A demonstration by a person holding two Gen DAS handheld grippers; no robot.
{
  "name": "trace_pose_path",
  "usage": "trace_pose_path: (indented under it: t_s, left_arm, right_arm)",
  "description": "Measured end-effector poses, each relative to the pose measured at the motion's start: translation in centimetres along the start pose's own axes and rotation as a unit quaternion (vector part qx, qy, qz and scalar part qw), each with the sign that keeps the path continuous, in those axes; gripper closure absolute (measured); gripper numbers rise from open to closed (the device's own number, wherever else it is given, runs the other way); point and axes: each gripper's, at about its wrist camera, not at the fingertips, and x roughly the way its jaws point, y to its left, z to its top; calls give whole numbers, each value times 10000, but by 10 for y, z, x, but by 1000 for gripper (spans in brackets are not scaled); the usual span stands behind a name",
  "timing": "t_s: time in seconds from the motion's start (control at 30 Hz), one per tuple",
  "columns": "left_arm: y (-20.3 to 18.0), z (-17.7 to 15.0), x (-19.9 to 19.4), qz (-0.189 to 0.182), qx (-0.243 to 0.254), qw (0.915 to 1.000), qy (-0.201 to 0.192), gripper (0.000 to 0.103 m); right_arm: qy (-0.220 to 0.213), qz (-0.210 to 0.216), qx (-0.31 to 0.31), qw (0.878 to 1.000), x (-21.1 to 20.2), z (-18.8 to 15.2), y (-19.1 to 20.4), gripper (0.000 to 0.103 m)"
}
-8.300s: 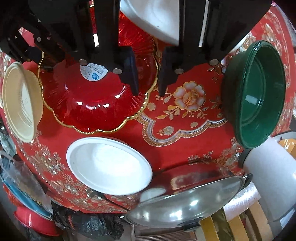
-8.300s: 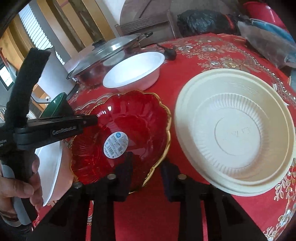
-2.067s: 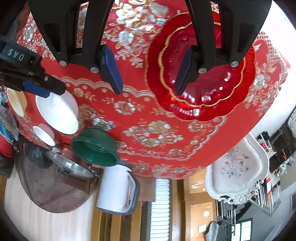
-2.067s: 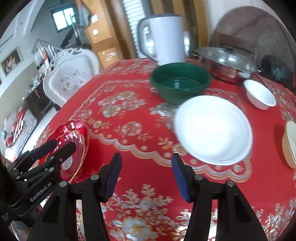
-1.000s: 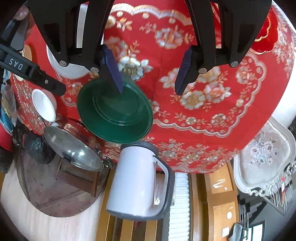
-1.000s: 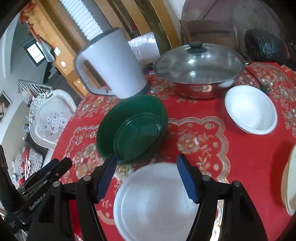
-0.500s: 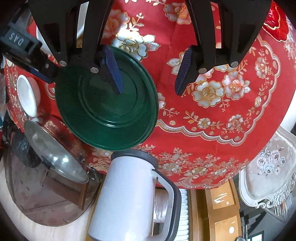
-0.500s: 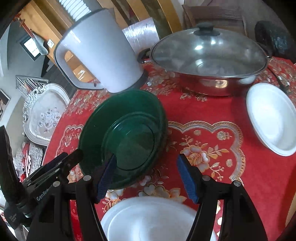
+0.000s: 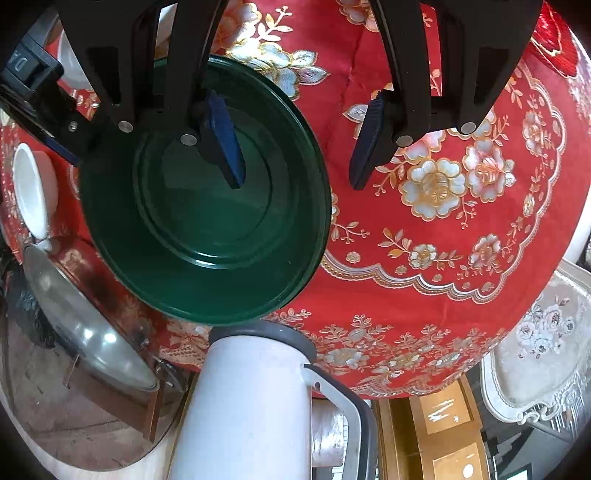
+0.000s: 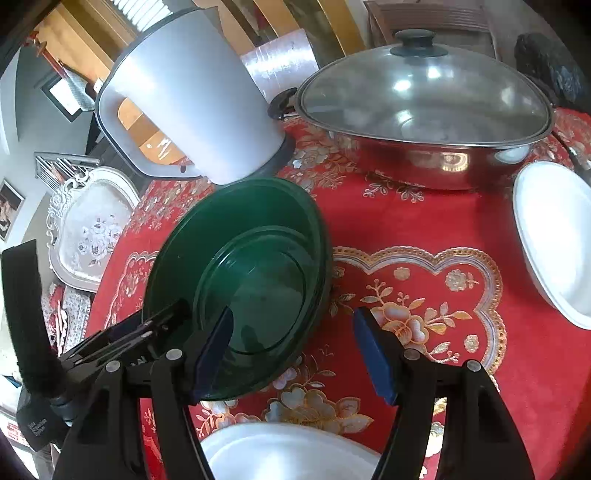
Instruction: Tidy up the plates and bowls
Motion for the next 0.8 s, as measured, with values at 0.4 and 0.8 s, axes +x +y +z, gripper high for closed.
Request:
trace_pose_path:
  t_s: [0.4,0.8]
  left_arm:
    - [-4,-1,11,-286,134,9995,17,45]
    - [-1,-9,2,-219,263,9994,-103,79]
  right_arm:
    - [-57,124,-106,9999,12,3,0,75]
    - [-233,60,-40,9997,-2,0,-4,78]
